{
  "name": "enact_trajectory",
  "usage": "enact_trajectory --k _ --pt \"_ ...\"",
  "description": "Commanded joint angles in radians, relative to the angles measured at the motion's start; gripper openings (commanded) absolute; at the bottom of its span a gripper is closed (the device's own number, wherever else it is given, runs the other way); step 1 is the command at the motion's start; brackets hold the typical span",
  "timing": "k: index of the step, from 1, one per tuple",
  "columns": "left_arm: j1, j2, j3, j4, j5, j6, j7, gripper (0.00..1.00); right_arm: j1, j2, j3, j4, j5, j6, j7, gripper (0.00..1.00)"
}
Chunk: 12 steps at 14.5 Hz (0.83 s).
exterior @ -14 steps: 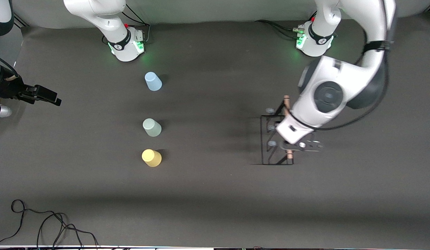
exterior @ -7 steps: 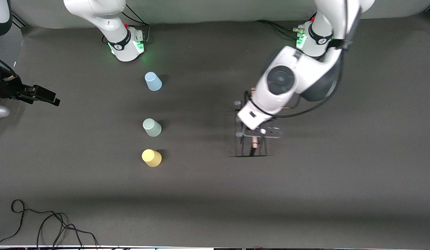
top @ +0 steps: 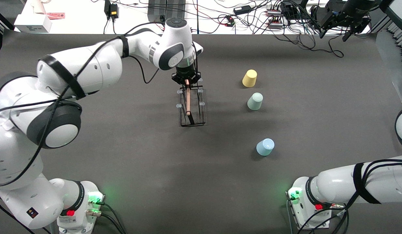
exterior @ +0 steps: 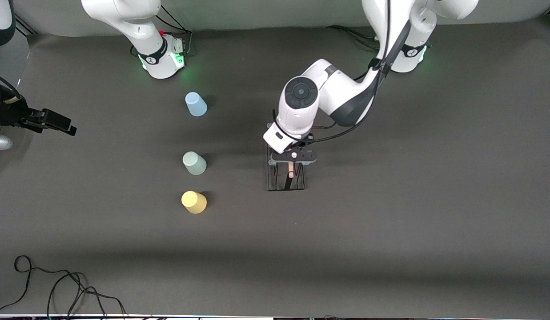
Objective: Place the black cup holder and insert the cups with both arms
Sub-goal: 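Lower the rack onto the table center and open the left gripper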
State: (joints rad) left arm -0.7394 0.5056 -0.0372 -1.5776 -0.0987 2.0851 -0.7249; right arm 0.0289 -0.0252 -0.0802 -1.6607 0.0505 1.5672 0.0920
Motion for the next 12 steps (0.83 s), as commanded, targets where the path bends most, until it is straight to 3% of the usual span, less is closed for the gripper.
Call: enact_trajectory --k 1,4,6,12 --pt "-0.018 0.013 0.013 0.031 -0.006 0.0 -0.013 0.01 -0.012 -0.018 0.004 -0.005 0.017 -0.01 -0.028 1.0" --pt "-0.018 0.014 0.013 0.03 0.004 0.0 -0.007 0.62 -0.012 -0.018 0.004 -0.005 0.017 -0.01 -0.031 1.0" --pt "-0.009 0.01 0.016 0.03 0.013 -0.002 0.002 0.97 -0.012 -0.018 0.004 -0.007 0.017 -0.01 -0.031 1.0" --pt "0.11 -0.132 0.036 0.062 0.073 -0.12 0.099 1.0 -0.012 -0.018 0.004 -0.005 0.017 -0.01 -0.031 1.0"
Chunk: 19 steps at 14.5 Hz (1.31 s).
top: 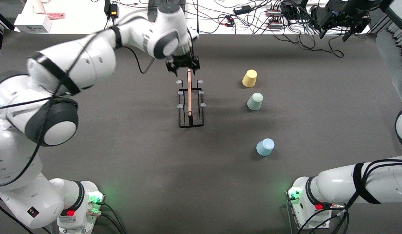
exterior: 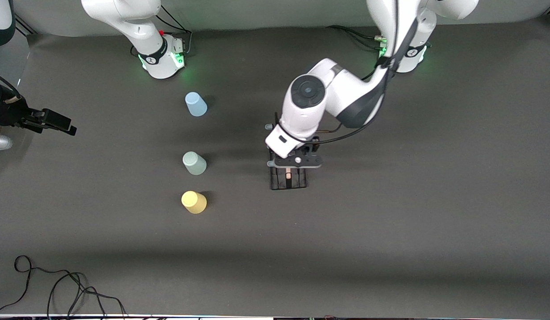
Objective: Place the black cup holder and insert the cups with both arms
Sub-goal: 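Lower the rack onto the table center and open the left gripper, then retract the left gripper while the right gripper reaches toward the cups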
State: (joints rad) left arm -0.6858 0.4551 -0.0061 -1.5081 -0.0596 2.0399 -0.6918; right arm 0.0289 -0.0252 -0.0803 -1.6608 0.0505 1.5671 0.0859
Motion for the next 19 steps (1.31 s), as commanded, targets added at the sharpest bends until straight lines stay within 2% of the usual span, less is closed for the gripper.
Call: enact_trajectory --k 1,3,8,11,13,16,19 --pt "0.104 -0.113 0.005 -0.007 0.034 -0.117 0.122 1.0 -0.012 -0.018 0.004 -0.005 0.017 -0.01 -0.025 1.0" --pt "0.198 -0.156 0.005 -0.01 0.03 -0.17 0.228 1.0 -0.012 -0.018 0.004 -0.005 0.017 -0.01 -0.025 1.0" --pt "0.426 -0.185 0.005 -0.024 0.026 -0.178 0.507 1.0 -0.009 -0.019 0.005 -0.007 0.017 -0.009 -0.021 1.0" --pt "0.602 -0.236 0.005 -0.086 -0.005 -0.19 0.77 1.0 -0.003 -0.021 0.007 -0.017 0.019 -0.004 0.001 1.0" --pt "0.689 -0.256 0.008 -0.093 -0.014 -0.251 0.889 1.0 0.02 -0.019 0.008 -0.02 0.019 0.007 0.052 1.0" --pt "0.744 -0.306 0.011 -0.135 0.036 -0.239 0.894 1.0 0.071 -0.019 0.01 -0.037 0.02 0.019 0.113 1.0" --pt "0.738 -0.363 0.009 -0.152 0.101 -0.248 0.891 1.0 0.123 -0.054 0.011 -0.132 0.022 0.114 0.187 1.0"
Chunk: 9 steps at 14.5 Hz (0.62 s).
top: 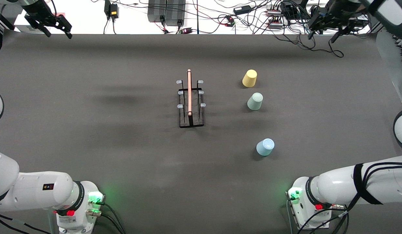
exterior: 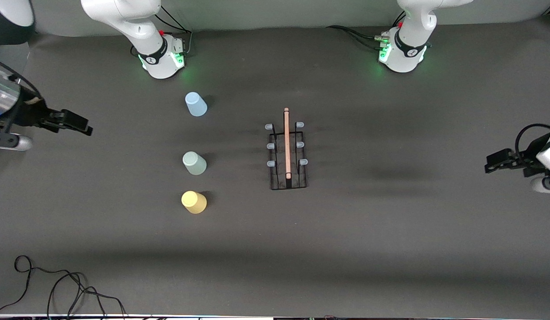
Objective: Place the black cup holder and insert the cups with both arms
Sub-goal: 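Retract the left gripper while the right gripper reaches toward the cups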
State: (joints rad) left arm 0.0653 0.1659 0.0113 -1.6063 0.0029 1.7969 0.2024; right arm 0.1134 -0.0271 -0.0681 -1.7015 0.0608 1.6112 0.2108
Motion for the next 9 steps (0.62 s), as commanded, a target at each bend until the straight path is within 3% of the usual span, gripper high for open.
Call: enact_trajectory --k 1,5,9 --pt "-0.018 -0.094 -0.01 -0.061 0.038 -0.014 -0.003 1.0 0.06 -0.057 -0.001 -0.125 0.011 0.103 0.103 1.0" --pt "-0.036 -0.173 -0.028 -0.141 0.038 0.009 -0.003 1.0 0.17 -0.079 -0.002 -0.257 0.01 0.235 0.245 1.0" --pt "-0.059 -0.226 -0.03 -0.207 0.038 0.019 -0.009 1.0 0.245 -0.106 -0.002 -0.472 0.01 0.496 0.324 1.0"
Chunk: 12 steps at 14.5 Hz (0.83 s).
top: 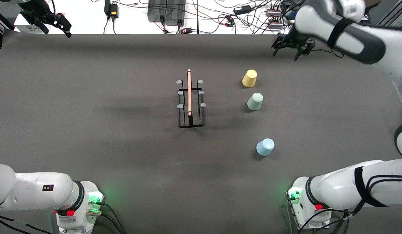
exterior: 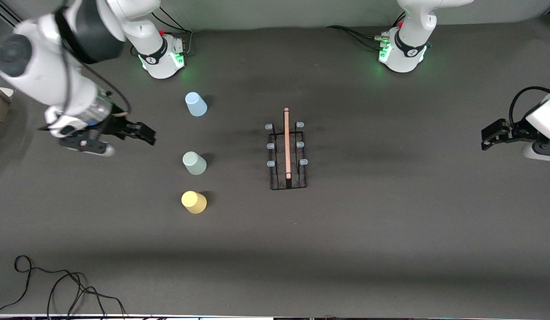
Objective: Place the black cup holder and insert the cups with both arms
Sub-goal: 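Retract the left gripper while the right gripper reaches toward the cups, then lower the right gripper around the mint green cup and close it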
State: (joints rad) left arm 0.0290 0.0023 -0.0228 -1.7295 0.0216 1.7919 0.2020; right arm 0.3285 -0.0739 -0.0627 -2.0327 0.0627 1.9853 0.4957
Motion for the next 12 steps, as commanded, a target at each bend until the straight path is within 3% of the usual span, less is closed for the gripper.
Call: enact_trajectory --k 1,7,12 --pt "-0.024 -0.062 0.004 -0.082 0.018 0.026 -0.019 1.0 0.037 -0.058 -0.006 -0.18 0.008 0.176 0.04 1.0" --pt "-0.072 -0.044 0.004 -0.039 0.009 -0.055 -0.11 1.0 0.061 0.048 -0.006 -0.268 0.008 0.364 0.04 1.0" --pt "-0.063 0.033 0.006 0.088 0.009 -0.106 -0.096 1.0 0.099 0.189 -0.006 -0.353 0.009 0.607 0.04 1.0"
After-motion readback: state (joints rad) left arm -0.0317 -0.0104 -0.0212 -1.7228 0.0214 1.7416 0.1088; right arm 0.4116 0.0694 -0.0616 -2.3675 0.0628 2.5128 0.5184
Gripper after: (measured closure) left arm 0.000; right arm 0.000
